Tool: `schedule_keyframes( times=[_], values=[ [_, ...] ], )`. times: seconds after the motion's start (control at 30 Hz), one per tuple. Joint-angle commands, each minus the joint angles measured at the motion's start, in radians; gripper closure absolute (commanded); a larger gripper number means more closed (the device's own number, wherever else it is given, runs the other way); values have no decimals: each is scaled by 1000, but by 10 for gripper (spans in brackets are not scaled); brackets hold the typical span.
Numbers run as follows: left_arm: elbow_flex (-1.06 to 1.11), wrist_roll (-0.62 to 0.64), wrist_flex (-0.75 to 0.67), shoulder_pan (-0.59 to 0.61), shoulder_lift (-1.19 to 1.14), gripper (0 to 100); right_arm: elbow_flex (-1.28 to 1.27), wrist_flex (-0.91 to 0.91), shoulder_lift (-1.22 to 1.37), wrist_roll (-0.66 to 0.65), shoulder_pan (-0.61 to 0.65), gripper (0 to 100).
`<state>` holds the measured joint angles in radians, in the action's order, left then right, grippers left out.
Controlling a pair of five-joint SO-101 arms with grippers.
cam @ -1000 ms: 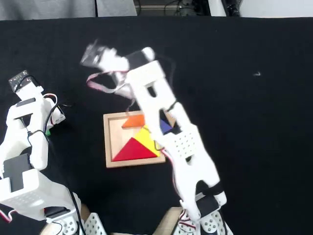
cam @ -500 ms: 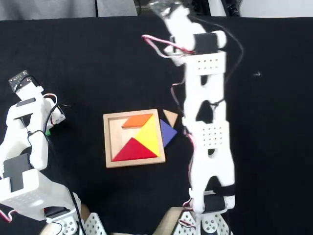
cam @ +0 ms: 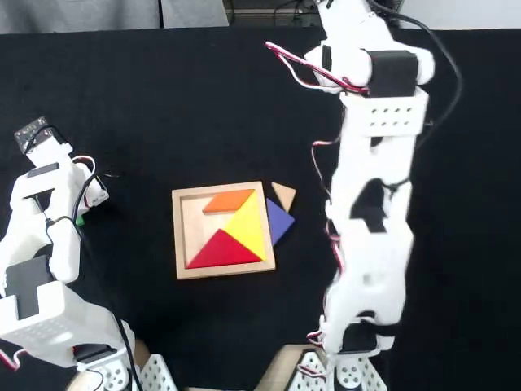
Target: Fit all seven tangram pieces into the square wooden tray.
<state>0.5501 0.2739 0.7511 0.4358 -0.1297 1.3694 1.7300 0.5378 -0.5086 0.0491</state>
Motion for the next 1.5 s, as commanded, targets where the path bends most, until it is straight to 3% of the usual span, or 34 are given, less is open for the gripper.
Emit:
schedule_keyframes(
  times=[0.0, 0.27, 0.5, 0.83, 1.1, 1.2, 1.37, 1.47],
  values=[
    [-12, -5, -15, -16, 46, 924, -237, 38, -269, 11, -20, 988],
    [-7, -5, -15, -16, 46, 924, -809, 35, -685, 3, -18, 987],
    [-5, -5, -8, -15, 46, 924, -1271, -29, -834, 6, -18, 985],
    [-5, -11, -8, -15, 46, 924, -1773, -339, -898, 12, -14, 982],
    [-7, -11, -12, -16, 44, 921, -2048, -674, -895, 81, 17, 982],
    [-7, -12, -14, -35, 44, 921, -2098, -695, -895, 83, 54, 969],
    [-7, -12, -14, -39, 44, 921, -2111, -695, -894, 160, 69, 808],
    [-7, -12, -14, -41, 44, 921, -2111, -701, -894, 123, 112, 838]
  ],
)
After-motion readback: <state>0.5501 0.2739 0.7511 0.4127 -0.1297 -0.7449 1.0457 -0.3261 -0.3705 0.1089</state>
